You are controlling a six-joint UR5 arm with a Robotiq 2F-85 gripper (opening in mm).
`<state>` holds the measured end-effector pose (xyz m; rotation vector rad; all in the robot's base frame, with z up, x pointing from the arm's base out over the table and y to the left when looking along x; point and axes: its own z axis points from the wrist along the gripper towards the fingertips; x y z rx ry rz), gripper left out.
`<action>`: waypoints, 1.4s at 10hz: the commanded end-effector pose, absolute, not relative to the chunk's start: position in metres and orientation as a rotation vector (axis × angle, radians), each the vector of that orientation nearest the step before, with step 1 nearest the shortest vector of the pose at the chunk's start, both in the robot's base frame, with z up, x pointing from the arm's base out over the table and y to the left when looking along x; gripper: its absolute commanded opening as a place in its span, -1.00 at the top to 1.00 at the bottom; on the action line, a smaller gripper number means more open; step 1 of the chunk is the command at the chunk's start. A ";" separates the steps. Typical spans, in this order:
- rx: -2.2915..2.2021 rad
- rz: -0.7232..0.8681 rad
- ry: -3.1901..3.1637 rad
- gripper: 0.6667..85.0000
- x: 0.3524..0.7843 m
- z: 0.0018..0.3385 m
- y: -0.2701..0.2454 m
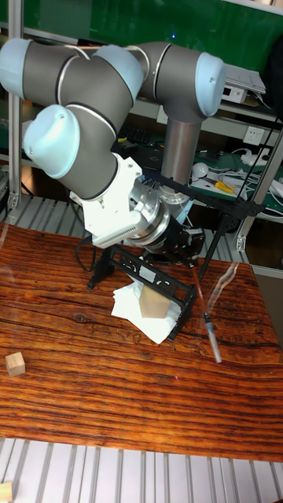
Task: Place the brush on the pen rack
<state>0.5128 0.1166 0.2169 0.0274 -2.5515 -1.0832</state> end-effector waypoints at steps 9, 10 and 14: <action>0.026 -1.025 -2.535 0.99 0.507 0.212 0.108; 0.022 -1.033 -2.534 0.99 0.506 0.210 0.111; 0.011 -1.005 -2.564 0.99 0.507 0.202 0.109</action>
